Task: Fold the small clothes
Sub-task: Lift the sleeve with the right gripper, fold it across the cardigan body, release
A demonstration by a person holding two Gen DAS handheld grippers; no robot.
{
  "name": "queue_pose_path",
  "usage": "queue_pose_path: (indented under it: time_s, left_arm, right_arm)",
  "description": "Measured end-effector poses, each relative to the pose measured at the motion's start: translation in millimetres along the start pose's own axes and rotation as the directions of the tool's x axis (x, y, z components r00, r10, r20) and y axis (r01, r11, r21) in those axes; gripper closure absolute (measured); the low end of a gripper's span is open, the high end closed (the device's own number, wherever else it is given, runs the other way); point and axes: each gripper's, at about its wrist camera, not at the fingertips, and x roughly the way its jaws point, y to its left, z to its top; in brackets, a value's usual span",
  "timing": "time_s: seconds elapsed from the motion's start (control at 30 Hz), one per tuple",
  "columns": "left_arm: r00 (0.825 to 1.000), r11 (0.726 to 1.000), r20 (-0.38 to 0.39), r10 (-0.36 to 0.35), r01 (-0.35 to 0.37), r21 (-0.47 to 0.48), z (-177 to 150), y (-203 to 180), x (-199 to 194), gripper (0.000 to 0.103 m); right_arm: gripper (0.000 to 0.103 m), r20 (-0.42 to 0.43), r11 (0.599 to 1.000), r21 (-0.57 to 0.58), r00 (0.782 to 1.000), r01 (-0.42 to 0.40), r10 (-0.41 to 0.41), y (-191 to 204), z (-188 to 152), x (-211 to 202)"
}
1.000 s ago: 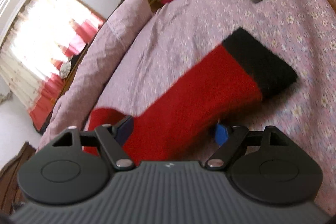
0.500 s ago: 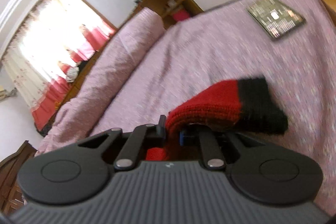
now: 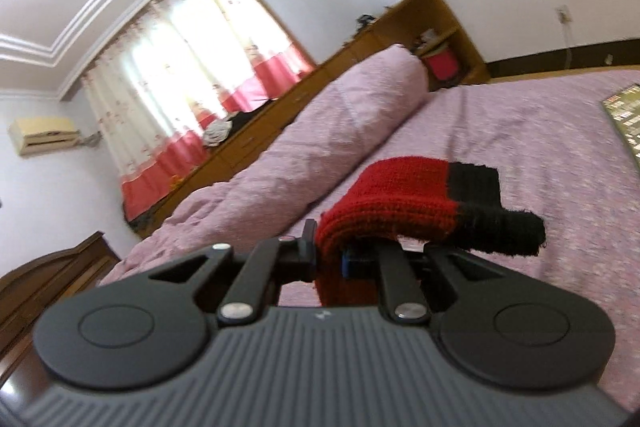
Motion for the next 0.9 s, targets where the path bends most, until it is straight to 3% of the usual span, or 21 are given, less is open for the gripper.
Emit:
queue_pose_path:
  time_s: [0.5,0.9]
  left_arm:
    - [1.000,0.996,0.005,0.019,-0.019,-0.090,-4.9,47.2,-16.7,0.000]
    - [0.998,0.985,0.010,0.064,-0.062,-0.163,-14.1,95.4,-25.1,0.000]
  right_arm:
    - [0.089,-0.046,0.986,-0.083,0.989,-0.142,0.138,70.2,-10.8,25.0]
    - [0.089,-0.152,0.943,-0.158,0.951,-0.292,0.269,149.2,-45.4,54.6]
